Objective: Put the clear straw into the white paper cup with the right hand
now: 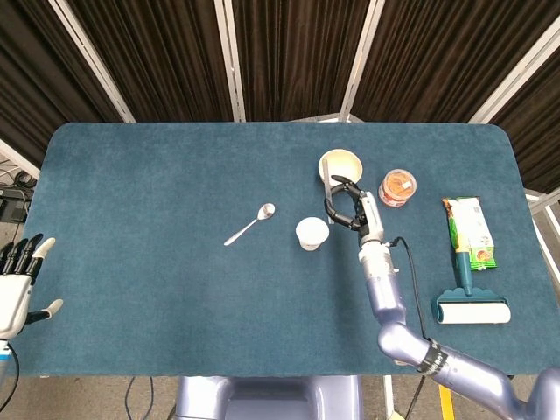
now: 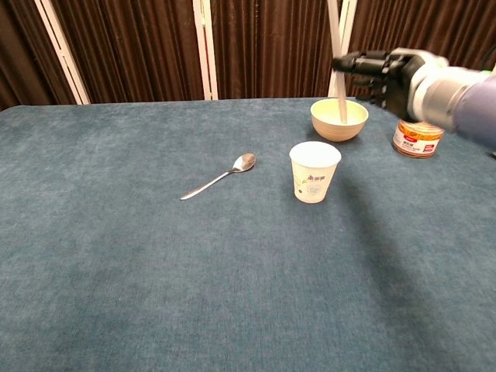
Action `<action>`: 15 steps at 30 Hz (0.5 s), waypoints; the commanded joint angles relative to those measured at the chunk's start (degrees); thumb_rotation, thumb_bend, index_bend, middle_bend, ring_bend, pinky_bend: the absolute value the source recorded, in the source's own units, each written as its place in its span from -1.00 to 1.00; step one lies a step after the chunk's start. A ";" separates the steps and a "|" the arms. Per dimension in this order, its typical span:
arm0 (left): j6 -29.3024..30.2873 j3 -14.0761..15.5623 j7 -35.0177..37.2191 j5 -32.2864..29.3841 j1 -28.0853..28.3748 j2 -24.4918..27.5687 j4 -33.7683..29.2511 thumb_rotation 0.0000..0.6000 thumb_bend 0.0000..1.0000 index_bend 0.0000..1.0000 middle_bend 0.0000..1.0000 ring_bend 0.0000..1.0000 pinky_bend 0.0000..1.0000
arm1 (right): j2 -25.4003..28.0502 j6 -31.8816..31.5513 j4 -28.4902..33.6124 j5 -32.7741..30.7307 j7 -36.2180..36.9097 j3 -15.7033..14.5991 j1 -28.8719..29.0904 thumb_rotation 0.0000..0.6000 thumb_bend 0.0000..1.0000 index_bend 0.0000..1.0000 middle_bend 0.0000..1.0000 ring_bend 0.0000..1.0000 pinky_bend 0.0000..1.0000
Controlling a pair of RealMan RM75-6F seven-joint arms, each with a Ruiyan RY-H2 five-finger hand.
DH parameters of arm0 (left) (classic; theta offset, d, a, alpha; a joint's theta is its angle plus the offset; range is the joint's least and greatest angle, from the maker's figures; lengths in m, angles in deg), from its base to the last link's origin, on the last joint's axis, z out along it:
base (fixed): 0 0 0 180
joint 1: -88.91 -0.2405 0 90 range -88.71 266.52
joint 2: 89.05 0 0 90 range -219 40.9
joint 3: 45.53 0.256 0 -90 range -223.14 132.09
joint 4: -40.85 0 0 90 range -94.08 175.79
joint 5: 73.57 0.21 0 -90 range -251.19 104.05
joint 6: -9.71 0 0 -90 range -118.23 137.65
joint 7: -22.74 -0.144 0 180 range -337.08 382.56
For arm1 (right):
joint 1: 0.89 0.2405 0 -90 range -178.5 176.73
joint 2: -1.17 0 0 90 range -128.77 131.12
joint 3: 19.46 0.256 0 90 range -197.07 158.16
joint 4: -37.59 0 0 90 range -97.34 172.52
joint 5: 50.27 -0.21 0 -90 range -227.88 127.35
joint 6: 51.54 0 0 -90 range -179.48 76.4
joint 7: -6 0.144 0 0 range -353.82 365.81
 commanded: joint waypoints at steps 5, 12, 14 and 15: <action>-0.54 -0.17 -0.36 -0.57 0.28 0.14 -0.32 1.00 -0.67 -1.00 -1.00 -1.00 -1.00 | -3.60 2.32 -6.18 0.12 3.70 -1.42 1.58 1.00 -0.19 0.14 -0.62 -1.00 -1.00; -0.44 -0.04 -0.26 -0.48 0.24 0.20 -0.39 1.00 -0.67 -1.00 -1.00 -1.00 -1.00 | -5.39 3.23 -8.57 1.91 6.88 -2.18 1.65 1.00 -0.19 0.14 -0.62 -1.00 -1.00; -0.43 -0.01 -0.20 -0.49 0.22 0.23 -0.43 1.00 -0.67 -1.00 -1.00 -1.00 -1.00 | -5.77 2.96 -8.85 2.36 7.65 -1.96 1.69 1.00 -0.19 0.14 -0.62 -1.00 -1.00; -0.40 0.00 -0.19 -0.49 0.21 0.24 -0.44 1.00 -0.67 -1.00 -1.00 -1.00 -1.00 | -6.18 2.71 -9.11 2.77 8.52 -1.68 1.67 1.00 -0.19 0.14 -0.62 -1.00 -1.00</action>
